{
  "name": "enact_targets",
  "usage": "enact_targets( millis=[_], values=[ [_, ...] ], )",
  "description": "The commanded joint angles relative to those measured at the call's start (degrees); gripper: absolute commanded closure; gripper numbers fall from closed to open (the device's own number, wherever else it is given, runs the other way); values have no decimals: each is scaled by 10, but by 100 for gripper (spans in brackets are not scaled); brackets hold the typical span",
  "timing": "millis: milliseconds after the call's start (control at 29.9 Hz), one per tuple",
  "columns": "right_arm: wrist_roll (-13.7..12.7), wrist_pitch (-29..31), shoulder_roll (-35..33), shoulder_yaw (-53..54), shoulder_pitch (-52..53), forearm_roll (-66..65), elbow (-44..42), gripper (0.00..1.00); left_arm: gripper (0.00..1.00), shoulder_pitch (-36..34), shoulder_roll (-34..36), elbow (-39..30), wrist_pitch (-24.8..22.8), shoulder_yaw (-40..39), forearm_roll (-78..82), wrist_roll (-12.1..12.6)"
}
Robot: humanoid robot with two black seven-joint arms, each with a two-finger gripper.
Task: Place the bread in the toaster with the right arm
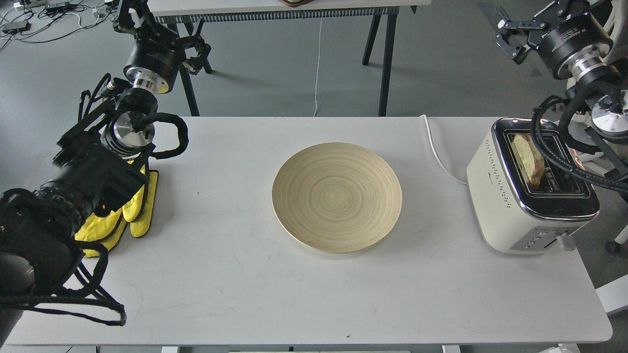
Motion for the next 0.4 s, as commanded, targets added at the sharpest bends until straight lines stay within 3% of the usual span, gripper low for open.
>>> enact_targets(
  millis=[0,368],
  values=[
    [-11,43,35,69,-13,0,-48,0,0,0,0,0,0,1,0,0],
    [-6,46,30,78,-5,-1,-86,0,0,0,0,0,0,1,1,0]
  ],
)
